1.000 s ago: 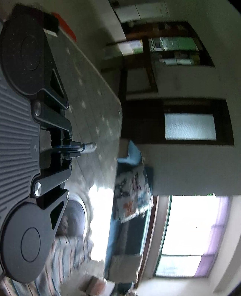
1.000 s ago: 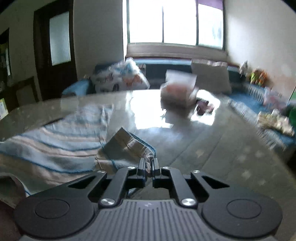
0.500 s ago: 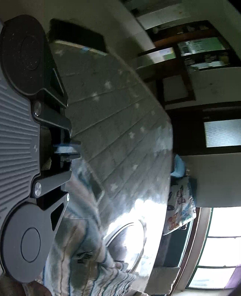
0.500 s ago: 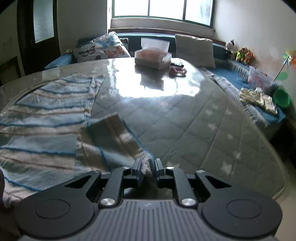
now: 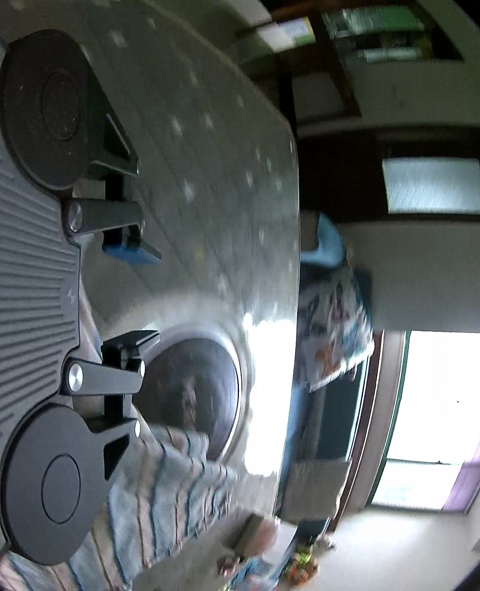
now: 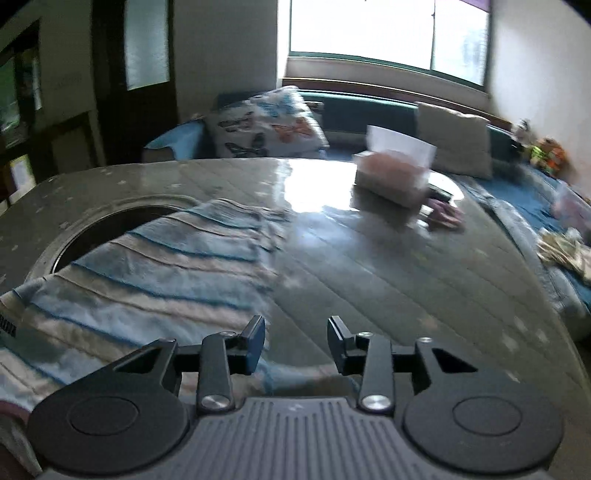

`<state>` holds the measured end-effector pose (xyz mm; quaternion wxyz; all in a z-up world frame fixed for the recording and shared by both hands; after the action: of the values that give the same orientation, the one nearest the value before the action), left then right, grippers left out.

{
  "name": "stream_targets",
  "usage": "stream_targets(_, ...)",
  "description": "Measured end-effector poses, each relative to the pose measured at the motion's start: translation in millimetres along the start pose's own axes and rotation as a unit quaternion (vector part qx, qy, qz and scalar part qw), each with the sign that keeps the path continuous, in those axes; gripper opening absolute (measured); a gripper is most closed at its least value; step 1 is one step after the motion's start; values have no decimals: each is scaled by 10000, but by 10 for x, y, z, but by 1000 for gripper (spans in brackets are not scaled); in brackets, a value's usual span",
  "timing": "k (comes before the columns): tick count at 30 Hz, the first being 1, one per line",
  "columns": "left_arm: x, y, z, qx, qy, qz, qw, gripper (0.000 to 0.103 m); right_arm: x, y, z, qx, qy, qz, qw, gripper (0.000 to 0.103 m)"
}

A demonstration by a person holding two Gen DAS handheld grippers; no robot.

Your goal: Fold clothes

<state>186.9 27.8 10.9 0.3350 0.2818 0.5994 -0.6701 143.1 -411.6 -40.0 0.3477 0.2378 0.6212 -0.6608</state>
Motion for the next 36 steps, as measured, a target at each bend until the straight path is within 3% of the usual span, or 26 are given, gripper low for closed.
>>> stream_targets(3, -73, 279, 299, 200, 154, -93, 9996, 52, -184, 233, -134, -212, -121, 17, 9997, 54)
stream_targets(12, -14, 988, 893, 328, 768, -512, 9952, 55, -640, 707, -684, -846, -628, 198, 9942, 67)
stream_targets(16, 217, 1066, 1109, 515, 1076, -714, 9903, 55, -844, 824, -962, -1142, -841, 382, 9892, 71)
stream_targets(21, 358, 948, 1257, 619, 1486, -572, 9853, 55, -1003, 1055, -1205, -1453, -981, 354, 9839, 75)
stream_targets(25, 330, 870, 1238, 734, 1595, -476, 9833, 57, -948, 1274, -1292, -1419, -1162, 76, 9830, 75)
stream_targets(32, 56, 945, 1093, 725, 1086, -433, 9905, 57, -623, 1273, -997, -1117, -933, -306, 9889, 75)
stream_targets(36, 53, 1160, 1248, 988, 1067, -725, 9867, 56, -484, 1248, -885, -1060, -827, -353, 9903, 76)
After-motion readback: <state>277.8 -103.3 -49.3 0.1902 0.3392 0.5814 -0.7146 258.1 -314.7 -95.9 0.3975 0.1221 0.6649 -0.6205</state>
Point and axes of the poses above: each gripper's, at about its wrist camera, not at the fingertips, and y roughly the way its jaws point, z to its right, x to its underside, the point moved 7 cm from there along y, roughly the way its jaws point, and after that the axes turned 7 degrees about -y, right-handed, at the moved point
